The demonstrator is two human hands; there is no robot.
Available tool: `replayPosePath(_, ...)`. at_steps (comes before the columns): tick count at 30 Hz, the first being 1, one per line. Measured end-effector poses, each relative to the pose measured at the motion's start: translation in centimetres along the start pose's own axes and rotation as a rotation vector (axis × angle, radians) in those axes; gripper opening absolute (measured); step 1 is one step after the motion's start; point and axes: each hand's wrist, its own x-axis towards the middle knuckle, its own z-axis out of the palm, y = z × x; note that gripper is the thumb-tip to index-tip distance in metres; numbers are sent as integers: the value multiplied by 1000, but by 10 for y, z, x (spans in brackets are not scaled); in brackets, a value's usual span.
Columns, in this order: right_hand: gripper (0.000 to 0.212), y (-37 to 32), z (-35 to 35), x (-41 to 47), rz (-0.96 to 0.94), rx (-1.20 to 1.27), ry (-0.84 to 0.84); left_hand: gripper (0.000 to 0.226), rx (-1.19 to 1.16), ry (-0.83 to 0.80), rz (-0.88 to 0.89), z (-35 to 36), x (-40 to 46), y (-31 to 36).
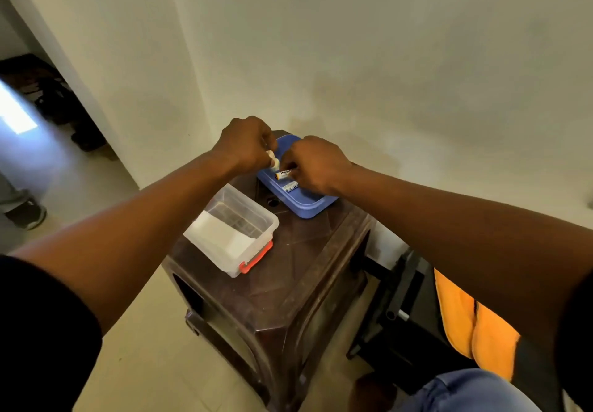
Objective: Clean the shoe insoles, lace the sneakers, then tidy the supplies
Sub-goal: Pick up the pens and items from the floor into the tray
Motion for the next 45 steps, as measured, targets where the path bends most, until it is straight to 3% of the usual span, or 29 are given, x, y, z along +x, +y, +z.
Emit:
replayPosePath(12, 32, 12, 5, 0, -109, 14, -130, 30, 63, 2, 49, 8, 4, 0)
replayPosePath(24, 38, 29, -12, -23, -130, 116, -257, 27, 49, -187, 152, 13, -3, 22)
replayPosePath(31, 40, 43, -15, -32, -85, 199, -185, 28, -5, -198, 139, 24, 1, 26)
replayPosePath(37, 38, 59, -23, -41, 49, 278, 38, 23, -50, -179, 169, 37, 0, 29)
replayPosePath(45, 37, 65, -19, -53, 107, 305, 95, 26, -150, -218, 163, 44, -4, 40)
